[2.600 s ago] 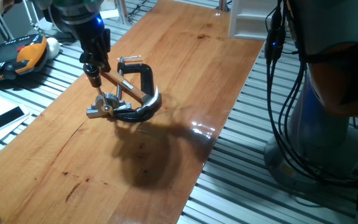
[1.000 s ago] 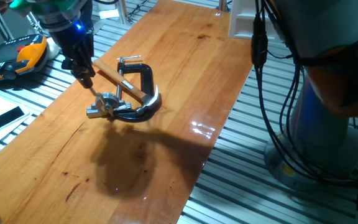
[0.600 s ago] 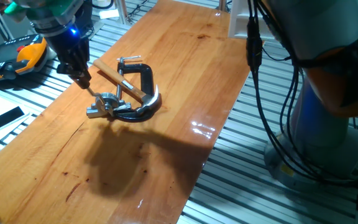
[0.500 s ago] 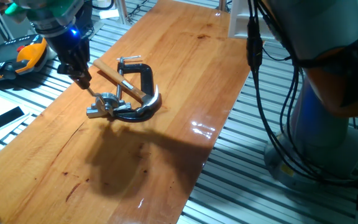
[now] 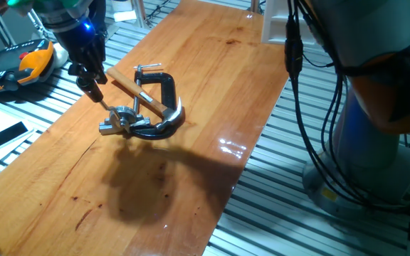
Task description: Push down the lever
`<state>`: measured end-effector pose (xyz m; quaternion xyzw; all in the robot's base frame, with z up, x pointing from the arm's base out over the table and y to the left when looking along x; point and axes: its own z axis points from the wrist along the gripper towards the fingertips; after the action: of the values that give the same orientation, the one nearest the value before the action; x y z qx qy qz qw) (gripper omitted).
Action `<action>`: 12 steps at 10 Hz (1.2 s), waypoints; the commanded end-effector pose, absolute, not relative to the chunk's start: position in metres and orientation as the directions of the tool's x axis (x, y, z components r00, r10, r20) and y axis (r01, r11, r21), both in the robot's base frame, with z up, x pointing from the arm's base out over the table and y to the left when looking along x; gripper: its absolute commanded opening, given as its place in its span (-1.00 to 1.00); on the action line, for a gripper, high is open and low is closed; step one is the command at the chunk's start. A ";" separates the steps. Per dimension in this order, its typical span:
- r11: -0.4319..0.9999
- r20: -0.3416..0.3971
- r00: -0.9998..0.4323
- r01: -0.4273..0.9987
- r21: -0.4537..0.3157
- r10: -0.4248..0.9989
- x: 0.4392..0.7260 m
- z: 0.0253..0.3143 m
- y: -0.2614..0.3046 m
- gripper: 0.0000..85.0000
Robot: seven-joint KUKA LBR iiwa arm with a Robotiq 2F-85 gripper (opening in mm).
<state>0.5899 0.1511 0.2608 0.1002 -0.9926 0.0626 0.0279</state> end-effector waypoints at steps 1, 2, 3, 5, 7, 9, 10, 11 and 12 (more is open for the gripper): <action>0.972 0.070 -0.978 -0.204 -0.117 -0.197 0.591 0.258 0.152 -1.00; 0.973 0.072 -0.978 -0.204 -0.110 -0.197 0.594 0.255 0.152 -1.00; 0.973 0.074 -0.978 -0.204 -0.107 -0.197 0.597 0.254 0.153 -1.00; 0.974 0.077 -0.978 -0.201 -0.105 -0.194 0.602 0.252 0.157 -1.00; 0.975 0.077 -0.979 -0.197 -0.103 -0.189 0.606 0.251 0.162 -1.00; 0.976 0.080 -0.980 -0.189 -0.106 -0.181 0.610 0.250 0.170 -1.00; 0.976 0.081 -0.980 -0.188 -0.112 -0.179 0.611 0.248 0.174 -1.00; 0.977 0.073 -0.981 -0.188 -0.101 -0.181 0.612 0.246 0.175 -1.00; 0.979 0.056 -0.981 -0.188 -0.085 -0.184 0.613 0.245 0.174 -1.00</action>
<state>0.6135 0.1739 0.2449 0.0937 -0.9944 0.0448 0.0219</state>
